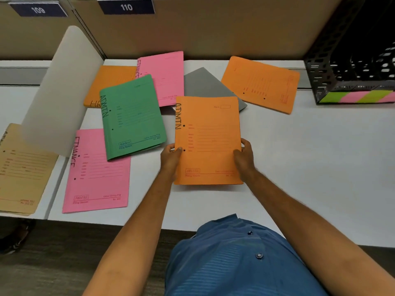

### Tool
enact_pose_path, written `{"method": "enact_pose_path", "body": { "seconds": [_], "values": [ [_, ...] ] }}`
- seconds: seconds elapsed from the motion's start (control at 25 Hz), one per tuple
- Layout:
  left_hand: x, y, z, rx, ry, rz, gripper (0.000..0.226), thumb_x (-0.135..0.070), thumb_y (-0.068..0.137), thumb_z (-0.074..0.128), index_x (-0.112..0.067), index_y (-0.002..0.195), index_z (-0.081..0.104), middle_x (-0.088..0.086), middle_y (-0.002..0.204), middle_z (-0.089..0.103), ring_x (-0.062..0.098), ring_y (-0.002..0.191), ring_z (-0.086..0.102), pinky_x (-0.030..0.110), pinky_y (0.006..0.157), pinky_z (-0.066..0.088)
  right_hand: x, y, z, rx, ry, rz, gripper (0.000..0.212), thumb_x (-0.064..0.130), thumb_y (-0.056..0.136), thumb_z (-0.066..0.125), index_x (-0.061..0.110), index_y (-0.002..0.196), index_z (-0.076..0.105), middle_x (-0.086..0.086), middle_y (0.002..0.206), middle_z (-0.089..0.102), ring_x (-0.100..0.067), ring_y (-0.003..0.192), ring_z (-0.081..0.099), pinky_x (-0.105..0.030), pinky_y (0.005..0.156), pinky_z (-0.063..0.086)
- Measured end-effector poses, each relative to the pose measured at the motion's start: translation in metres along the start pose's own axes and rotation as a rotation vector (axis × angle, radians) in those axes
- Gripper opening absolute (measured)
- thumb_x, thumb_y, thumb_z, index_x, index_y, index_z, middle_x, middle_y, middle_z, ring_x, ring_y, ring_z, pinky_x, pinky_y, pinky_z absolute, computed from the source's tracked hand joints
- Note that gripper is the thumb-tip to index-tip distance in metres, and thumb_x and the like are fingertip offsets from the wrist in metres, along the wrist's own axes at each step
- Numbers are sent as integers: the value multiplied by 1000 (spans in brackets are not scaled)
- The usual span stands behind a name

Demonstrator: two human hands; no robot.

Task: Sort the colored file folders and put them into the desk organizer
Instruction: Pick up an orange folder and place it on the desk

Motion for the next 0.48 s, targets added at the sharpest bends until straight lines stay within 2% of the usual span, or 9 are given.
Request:
{"method": "enact_pose_path", "body": {
  "seconds": [0.12, 0.28, 0.4, 0.48],
  "values": [
    [9, -12, 22, 57, -32, -27, 29, -16, 98, 60, -14, 127, 61, 10, 118, 71, 29, 103, 72, 49, 89, 61, -3, 1, -30, -49, -16, -10, 49, 6, 96, 40, 25, 141, 44, 1, 124, 57, -15, 103, 59, -26, 73, 50],
    [23, -35, 75, 179, 34, -17, 27, -19, 96, 61, -17, 123, 61, 9, 117, 72, 28, 102, 72, 48, 87, 62, -22, 1, -95, -146, -30, 0, 47, 7, 97, 44, 22, 141, 46, 2, 122, 58, -7, 96, 58, -23, 71, 50],
    [37, -64, 130, 308, 86, -29, 28, -16, 96, 60, -14, 124, 61, 10, 119, 71, 28, 105, 71, 42, 82, 61, -41, 3, -163, -236, -22, 14, 46, 7, 96, 45, 19, 140, 48, -2, 124, 59, -13, 102, 60, -25, 73, 49],
    [47, -83, 168, 366, 134, -19, 28, -15, 96, 59, -13, 123, 61, 11, 119, 71, 28, 106, 71, 45, 85, 61, -52, 6, -209, -290, -27, 11, 46, 7, 95, 45, 19, 139, 51, -3, 125, 60, -20, 110, 60, -28, 78, 50]
  ]
}}
Point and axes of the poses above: each hand's wrist, its own y-axis towards the middle knuckle, its own z-axis out of the palm, x = y × z, the point moved 2 cm from there along y, towards the middle knuckle
